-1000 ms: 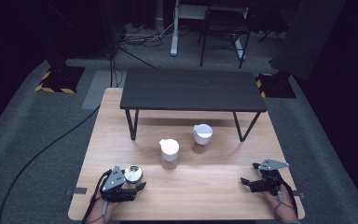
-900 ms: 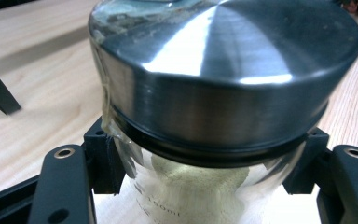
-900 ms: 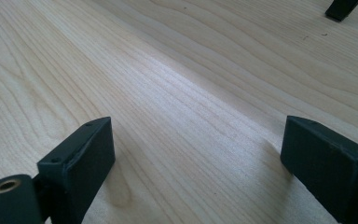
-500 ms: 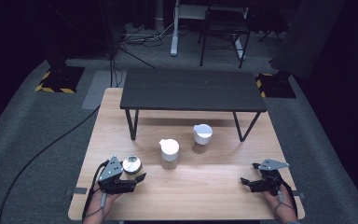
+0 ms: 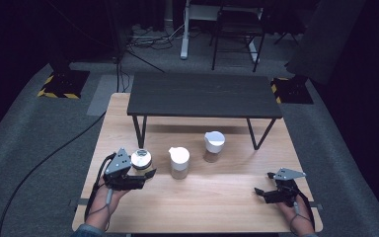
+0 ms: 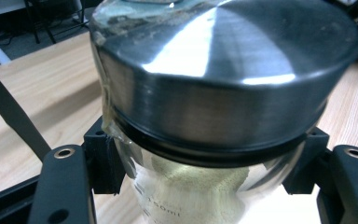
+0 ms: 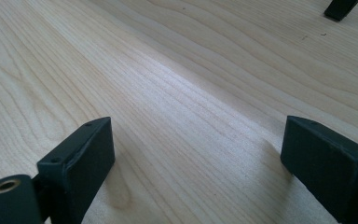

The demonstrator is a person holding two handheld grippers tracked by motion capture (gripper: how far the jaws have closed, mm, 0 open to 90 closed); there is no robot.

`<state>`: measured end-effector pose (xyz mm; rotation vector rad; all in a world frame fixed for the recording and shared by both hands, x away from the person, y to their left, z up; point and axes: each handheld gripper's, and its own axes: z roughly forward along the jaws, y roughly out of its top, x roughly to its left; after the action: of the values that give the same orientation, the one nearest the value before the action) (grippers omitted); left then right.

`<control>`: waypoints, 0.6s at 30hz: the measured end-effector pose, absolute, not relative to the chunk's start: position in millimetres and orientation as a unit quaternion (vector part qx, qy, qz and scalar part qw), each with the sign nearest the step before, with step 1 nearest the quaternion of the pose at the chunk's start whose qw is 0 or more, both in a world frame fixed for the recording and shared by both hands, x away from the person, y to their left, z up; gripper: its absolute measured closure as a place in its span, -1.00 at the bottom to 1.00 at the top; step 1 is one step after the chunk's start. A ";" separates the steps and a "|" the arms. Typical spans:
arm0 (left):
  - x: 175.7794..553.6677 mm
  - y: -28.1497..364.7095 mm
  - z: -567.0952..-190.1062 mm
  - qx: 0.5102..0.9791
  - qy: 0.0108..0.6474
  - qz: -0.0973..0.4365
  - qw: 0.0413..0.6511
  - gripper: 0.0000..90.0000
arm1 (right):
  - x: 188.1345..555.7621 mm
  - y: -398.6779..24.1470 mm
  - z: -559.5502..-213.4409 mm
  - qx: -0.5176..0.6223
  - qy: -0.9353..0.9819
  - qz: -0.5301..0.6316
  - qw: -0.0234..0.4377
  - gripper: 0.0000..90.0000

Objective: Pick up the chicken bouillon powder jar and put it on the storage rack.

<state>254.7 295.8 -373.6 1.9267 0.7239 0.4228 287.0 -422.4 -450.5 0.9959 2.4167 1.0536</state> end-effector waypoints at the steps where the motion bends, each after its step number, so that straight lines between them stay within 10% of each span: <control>1: 257.0 295.1 -369.9 0.795 0.300 0.174 0.498 -0.30 | 287.0 -422.3 -450.5 0.349 0.846 0.369 0.161 -0.79; 18: 287.8 291.8 -325.5 0.786 0.310 0.174 0.506 -0.30 | 287.1 -421.1 -450.4 0.351 0.846 0.368 0.162 -0.79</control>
<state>287.8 291.8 -325.5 1.8965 0.7471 0.4199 287.1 -421.1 -450.4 1.0012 2.4134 1.0510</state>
